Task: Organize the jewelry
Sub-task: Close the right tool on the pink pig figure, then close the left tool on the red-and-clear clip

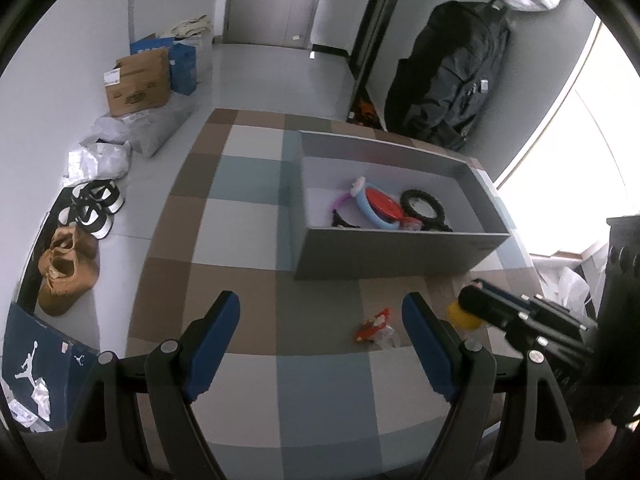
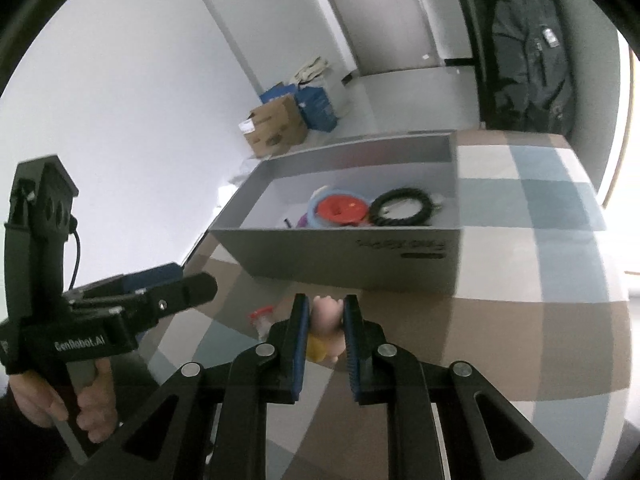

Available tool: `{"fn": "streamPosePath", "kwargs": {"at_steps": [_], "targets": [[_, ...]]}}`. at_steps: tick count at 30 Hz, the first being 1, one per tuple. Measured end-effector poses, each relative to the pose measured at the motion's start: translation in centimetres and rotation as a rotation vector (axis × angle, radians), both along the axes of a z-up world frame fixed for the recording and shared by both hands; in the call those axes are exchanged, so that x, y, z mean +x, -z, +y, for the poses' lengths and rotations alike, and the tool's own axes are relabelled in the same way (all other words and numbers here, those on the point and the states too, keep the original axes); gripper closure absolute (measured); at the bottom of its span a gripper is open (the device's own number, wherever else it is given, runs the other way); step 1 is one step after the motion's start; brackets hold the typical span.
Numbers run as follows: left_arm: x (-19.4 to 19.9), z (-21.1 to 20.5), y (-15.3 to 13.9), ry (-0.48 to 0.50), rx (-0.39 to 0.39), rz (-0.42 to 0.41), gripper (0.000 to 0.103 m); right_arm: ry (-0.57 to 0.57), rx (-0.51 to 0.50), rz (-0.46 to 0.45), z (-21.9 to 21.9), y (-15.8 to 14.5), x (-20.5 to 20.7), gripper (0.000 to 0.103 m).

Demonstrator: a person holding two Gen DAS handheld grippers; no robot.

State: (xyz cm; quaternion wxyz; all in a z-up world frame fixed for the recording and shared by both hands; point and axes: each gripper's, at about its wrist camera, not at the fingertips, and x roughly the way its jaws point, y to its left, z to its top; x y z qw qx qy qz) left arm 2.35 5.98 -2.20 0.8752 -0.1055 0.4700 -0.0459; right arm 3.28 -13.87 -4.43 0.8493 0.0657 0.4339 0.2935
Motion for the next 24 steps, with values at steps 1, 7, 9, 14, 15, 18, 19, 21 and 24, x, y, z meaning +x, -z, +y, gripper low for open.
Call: {"fn": "streamPosePath", "kwargs": {"at_steps": [1,7,9,14,15,18,19,21,24], "targets": [[-0.1,-0.2,0.0,0.006,0.0,-0.001,0.023,0.005,0.0,-0.003,-0.2,-0.1,-0.2,0.087],[-0.1,-1.0,0.0,0.041,-0.03,0.001,0.023,0.034,0.023,-0.017,-2.0,-1.1,-0.7,0.087],[-0.1,-1.6,0.2,0.055,-0.03,0.007,0.023,0.04,0.031,-0.02,-2.4,-1.3,-0.8,0.087],[-0.1,-3.4,1.0,0.113,0.014,0.025,0.023,0.05,0.053,-0.021,-3.2,-1.5,-1.1,0.087],[-0.2,-3.7,1.1,0.12,0.03,0.028,0.023,0.054,0.057,-0.022,-3.4,-1.6,-1.1,0.087],[-0.3,-4.1,1.3,0.131,0.057,0.031,0.023,0.062,0.069,-0.022,-3.9,-1.6,-1.2,0.087],[-0.3,-4.3,1.4,0.133,0.068,0.033,0.023,0.065,0.072,-0.021,-4.0,-1.6,-1.2,0.087],[-0.3,-4.5,1.6,0.138,0.077,0.036,0.029,0.069,0.08,-0.017,-4.3,-1.5,-1.2,0.087],[-0.1,-4.7,2.2,0.154,0.093,0.061,0.046,0.074,0.09,-0.013,-4.7,-1.4,-1.2,0.087]]}}
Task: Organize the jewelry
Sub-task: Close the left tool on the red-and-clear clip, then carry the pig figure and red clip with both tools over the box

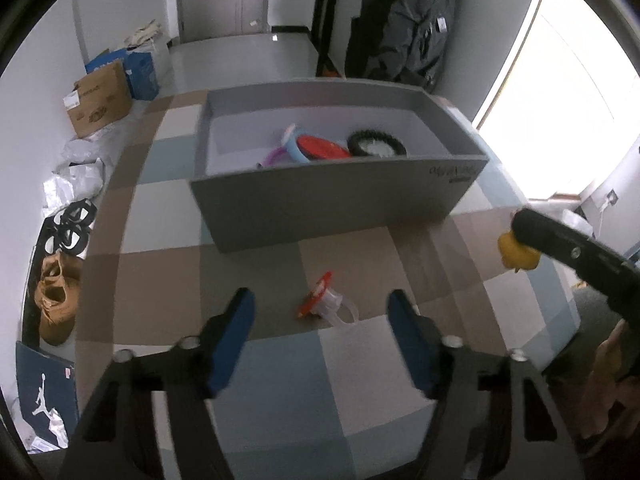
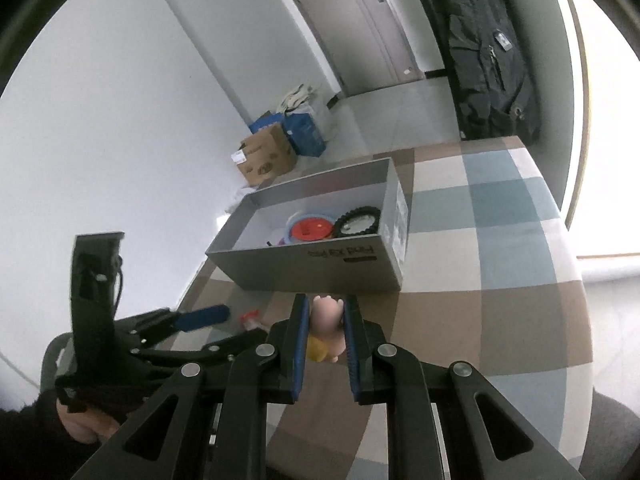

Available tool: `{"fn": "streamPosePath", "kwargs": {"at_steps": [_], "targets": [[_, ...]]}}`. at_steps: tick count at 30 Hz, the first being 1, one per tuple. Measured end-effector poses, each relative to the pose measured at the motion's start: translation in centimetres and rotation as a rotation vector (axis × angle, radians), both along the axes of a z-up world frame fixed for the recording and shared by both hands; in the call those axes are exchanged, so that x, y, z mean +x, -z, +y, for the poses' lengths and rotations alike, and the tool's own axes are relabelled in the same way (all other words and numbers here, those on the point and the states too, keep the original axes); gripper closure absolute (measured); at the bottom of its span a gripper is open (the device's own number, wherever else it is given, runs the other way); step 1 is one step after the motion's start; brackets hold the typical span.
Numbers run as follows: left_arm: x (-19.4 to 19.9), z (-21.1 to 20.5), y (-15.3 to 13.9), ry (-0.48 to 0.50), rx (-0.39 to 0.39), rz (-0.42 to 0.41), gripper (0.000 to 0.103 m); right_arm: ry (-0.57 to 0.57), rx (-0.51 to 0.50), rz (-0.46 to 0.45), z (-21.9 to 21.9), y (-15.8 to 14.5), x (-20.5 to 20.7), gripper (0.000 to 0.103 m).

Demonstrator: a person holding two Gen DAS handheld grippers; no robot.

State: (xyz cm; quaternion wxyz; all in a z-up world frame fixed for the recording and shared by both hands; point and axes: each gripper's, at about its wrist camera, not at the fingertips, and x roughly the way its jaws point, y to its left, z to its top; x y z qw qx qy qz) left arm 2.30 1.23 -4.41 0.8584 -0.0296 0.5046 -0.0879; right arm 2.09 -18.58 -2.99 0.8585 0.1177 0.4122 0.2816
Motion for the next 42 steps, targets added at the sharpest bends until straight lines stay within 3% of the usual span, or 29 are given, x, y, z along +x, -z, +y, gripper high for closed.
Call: {"fn": "streamPosePath", "kwargs": {"at_steps": [5,13,18,33,42], "targets": [[-0.1,-0.7,0.3,0.028,0.051,0.002,0.078,0.005,0.008,-0.002,-0.3,-0.1,-0.1,0.087],[-0.6,-1.7,0.0,0.058,0.094,-0.01,0.078,0.006,0.013,0.0,-0.5,0.0,-0.2,0.087],[-0.9,-1.6,-0.5,0.053,0.08,-0.025,0.078,0.002,0.011,-0.002,-0.4,-0.1,-0.1,0.087],[-0.3,0.3,-4.7,-0.039,-0.081,-0.167,0.078,-0.03,0.003,-0.056,1.3,-2.1,0.9,0.087],[2.0,1.7,-6.1,-0.069,-0.159,-0.219,0.078,-0.048,0.018,-0.092,2.4,-4.1,2.5,0.087]]}}
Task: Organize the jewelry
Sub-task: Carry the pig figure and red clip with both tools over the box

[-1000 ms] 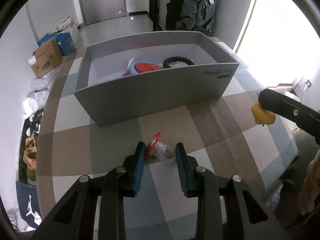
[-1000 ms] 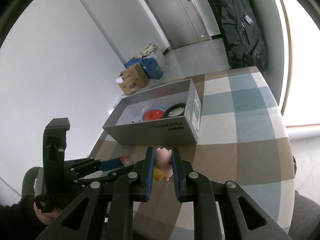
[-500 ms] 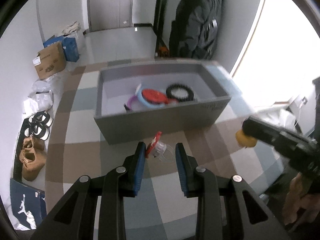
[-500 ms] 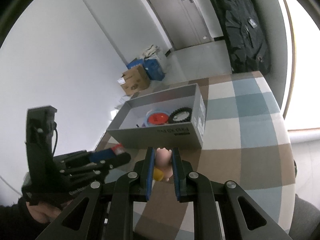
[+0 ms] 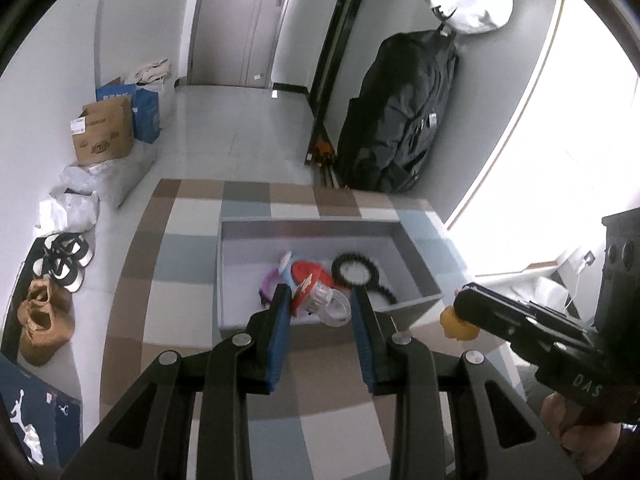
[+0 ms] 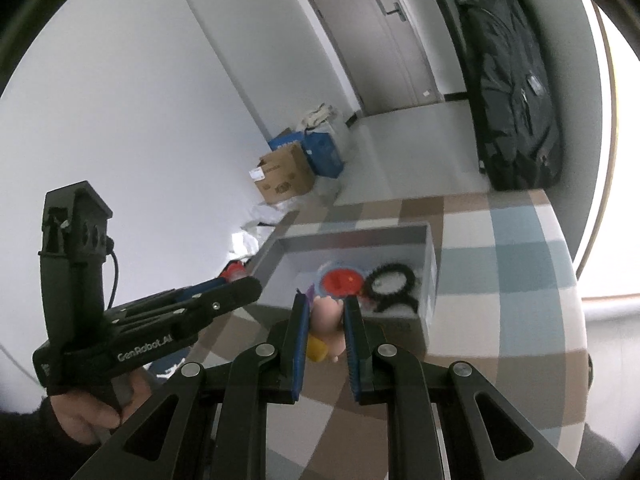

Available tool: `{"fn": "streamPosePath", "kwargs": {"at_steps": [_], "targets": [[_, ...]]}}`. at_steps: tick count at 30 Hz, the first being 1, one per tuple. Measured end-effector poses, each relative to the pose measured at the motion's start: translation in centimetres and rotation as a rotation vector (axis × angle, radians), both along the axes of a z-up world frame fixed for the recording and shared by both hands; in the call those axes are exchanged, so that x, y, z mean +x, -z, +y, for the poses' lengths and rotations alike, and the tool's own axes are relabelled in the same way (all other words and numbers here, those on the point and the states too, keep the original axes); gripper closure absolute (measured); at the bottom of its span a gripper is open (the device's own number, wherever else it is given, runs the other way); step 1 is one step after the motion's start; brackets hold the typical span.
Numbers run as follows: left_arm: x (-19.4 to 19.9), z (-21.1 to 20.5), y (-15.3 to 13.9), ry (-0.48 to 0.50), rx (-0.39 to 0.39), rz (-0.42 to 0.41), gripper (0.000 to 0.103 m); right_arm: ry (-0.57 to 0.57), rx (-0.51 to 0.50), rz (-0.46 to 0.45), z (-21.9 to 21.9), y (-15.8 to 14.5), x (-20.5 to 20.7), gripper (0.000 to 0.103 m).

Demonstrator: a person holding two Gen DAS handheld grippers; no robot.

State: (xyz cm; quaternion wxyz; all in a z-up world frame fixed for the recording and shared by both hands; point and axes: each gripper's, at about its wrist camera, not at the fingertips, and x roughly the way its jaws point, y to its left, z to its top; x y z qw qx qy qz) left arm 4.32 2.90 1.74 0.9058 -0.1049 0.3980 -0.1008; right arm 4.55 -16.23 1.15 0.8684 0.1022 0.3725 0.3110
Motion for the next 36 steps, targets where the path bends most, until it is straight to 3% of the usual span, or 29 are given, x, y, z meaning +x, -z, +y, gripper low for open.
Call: {"fn": "streamPosePath", "kwargs": {"at_steps": [21,36], "targets": [[5.9,0.8,1.2,0.008,-0.042,0.056,0.078,-0.033,0.005,0.007,2.0,0.7,7.8,0.087],[7.5,0.5,3.0,0.034,-0.066,0.136,0.078,-0.007,0.039,0.095,1.2,2.8,10.1,0.087]]}}
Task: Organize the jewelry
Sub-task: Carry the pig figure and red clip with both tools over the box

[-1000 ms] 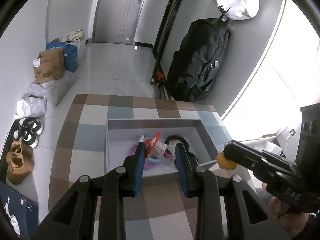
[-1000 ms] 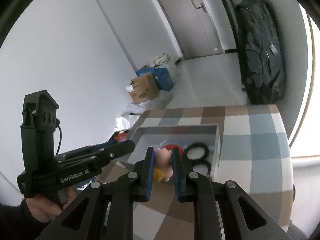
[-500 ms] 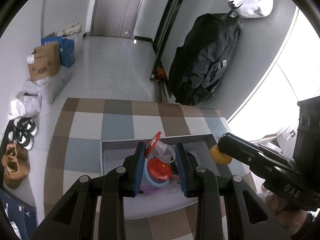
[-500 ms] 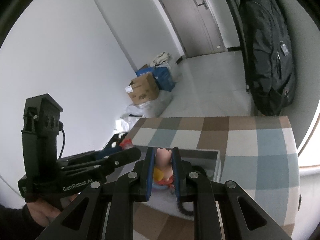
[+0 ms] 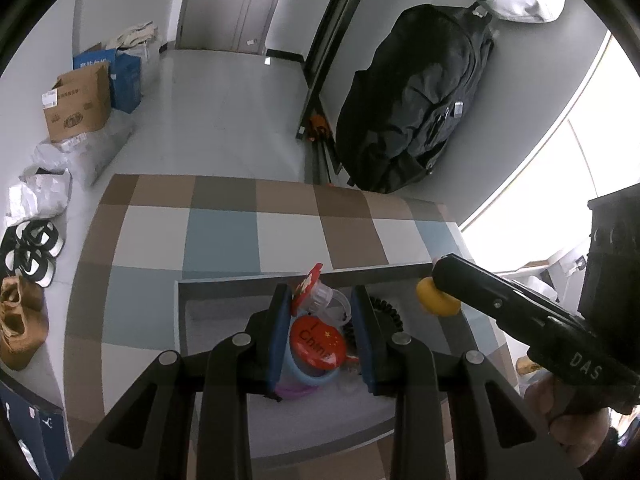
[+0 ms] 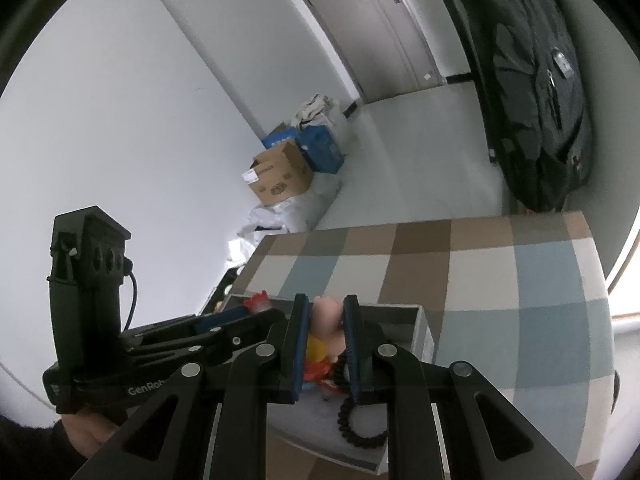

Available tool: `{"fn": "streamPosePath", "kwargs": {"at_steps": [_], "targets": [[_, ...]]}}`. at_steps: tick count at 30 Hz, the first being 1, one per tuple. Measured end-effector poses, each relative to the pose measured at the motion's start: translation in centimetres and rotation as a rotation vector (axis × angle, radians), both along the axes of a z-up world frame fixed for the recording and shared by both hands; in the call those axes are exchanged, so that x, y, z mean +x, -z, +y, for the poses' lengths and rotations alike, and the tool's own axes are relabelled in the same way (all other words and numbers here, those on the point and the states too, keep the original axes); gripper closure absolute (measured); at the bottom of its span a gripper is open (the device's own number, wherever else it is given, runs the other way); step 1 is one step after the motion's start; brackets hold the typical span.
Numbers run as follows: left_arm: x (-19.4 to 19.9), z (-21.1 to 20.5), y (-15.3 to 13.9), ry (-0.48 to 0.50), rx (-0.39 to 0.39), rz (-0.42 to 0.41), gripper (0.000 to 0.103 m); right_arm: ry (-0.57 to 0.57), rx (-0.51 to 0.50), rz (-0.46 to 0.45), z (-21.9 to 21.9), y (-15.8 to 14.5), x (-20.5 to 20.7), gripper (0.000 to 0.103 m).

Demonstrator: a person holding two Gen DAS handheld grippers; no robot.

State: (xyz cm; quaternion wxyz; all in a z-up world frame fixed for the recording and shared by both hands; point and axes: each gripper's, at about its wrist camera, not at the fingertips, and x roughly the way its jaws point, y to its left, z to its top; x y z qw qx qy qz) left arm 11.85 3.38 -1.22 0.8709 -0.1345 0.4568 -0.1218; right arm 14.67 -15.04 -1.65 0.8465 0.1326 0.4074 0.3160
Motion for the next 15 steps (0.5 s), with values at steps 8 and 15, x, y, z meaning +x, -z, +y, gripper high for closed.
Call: {"fn": "streamPosePath", "kwargs": {"at_steps": [8,15], "targets": [[0.26,-0.38,0.07,0.009,0.006,0.003,0.078,-0.007,0.007,0.012,0.04,0.36,0.15,0.087],[0.44,0.24,0.32,-0.002,-0.052,0.017,0.077,-0.004,0.01,-0.006,0.07,0.14,-0.05,0.087]]}}
